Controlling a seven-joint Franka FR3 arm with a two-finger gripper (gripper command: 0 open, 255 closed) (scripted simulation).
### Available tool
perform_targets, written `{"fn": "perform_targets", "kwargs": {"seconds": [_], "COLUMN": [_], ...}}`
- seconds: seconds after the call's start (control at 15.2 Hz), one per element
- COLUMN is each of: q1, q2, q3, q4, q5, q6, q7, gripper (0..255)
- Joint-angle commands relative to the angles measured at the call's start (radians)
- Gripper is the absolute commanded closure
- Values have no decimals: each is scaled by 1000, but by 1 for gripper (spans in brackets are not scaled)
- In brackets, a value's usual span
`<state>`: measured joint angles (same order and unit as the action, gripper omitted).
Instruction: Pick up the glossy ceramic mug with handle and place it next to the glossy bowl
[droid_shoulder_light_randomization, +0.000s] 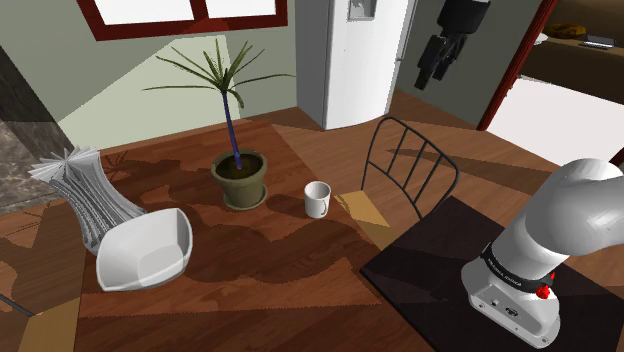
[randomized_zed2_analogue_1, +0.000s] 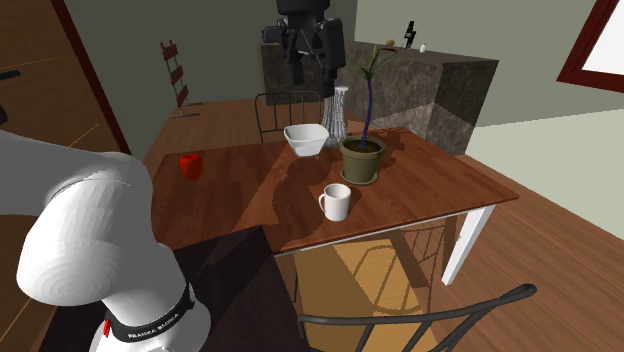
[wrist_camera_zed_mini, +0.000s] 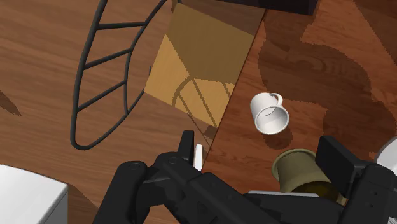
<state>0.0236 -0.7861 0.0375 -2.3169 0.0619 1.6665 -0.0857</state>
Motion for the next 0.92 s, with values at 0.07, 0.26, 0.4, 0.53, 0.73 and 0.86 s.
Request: {"fn": "perform_targets", "kwargs": {"seconds": [0.07,0.26,0.4,0.53,0.73,0.86], "q1": [2,10,15,19,26,30], "q2": [16,70,113,161,243,303], "q3": [6,25,37,50,69,82], "q4": [-18,-67,-93,-114,-136,-144], "q5": [4,16,23,30,38,43], "q6": [30,123,185,247,340,401], "q7": [3,13,19,25,35,41], "gripper": [0,0,0,0,0,0]}}
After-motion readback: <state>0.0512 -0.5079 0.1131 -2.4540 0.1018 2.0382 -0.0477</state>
